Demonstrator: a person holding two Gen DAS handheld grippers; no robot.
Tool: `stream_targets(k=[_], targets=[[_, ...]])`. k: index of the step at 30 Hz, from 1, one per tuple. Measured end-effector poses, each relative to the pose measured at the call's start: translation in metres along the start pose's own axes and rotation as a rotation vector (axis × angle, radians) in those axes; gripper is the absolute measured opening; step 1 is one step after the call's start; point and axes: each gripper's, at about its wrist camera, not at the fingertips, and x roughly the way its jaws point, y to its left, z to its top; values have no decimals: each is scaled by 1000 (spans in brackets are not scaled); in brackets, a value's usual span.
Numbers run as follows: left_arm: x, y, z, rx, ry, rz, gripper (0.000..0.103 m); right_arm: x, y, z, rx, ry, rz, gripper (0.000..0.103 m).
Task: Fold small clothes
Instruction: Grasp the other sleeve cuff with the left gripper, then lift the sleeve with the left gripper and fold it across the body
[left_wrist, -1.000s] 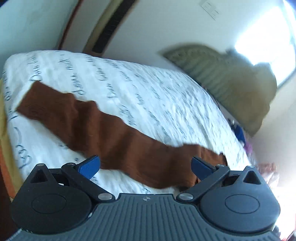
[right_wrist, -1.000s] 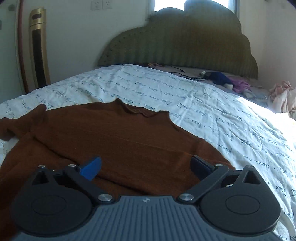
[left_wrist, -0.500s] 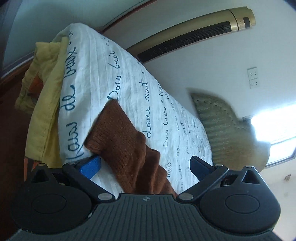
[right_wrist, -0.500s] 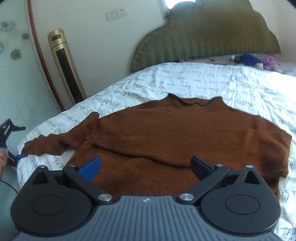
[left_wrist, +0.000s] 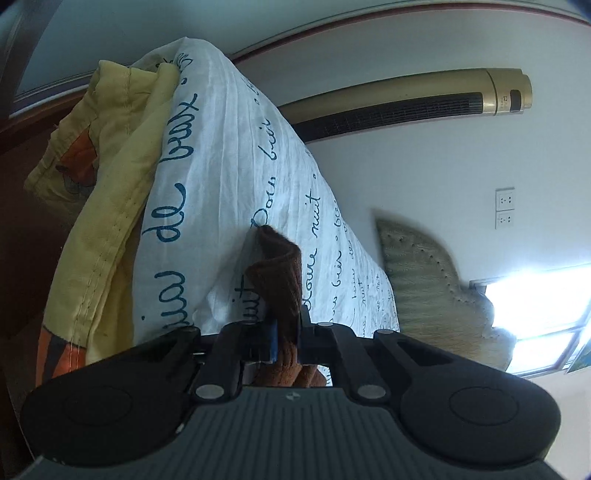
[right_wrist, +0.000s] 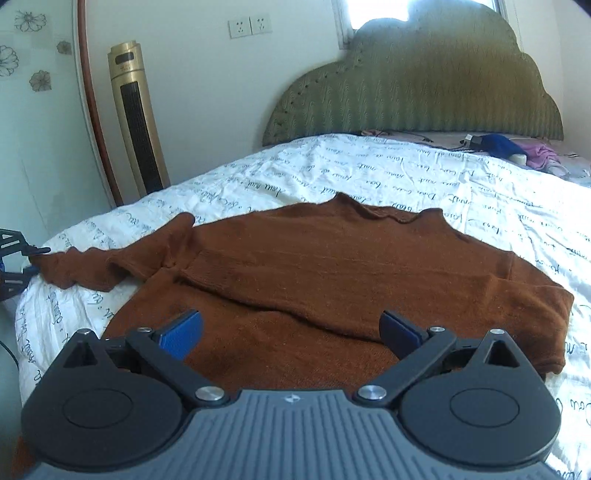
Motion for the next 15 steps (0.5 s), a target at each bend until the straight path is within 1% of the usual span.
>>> stream_targets(k=[2,3,5,7,9,13,15], targets=[[-4,-2,0,11,-25,28,7,8,8,-2,2,17,-33,103],[-7,-6,-1,38,-35,29,7,10,9,-4,23,21,-22,103],[-16,-20,-6,126,-65,54,7,12,10,-8,67,45,16,103],[-22,-38,-12,197,-71,48,7,12,11,-13,104,60,20,103],[-26,-63,-21,282,-80,61,7,10,9,-20,150,80,42,103],[-28,-118,-52,416,-59,44,7,0,4,-32,235,106,78,103],[-23,-145,-75,468,-27,18,7,-10,5,-38,248,90,62,103]])
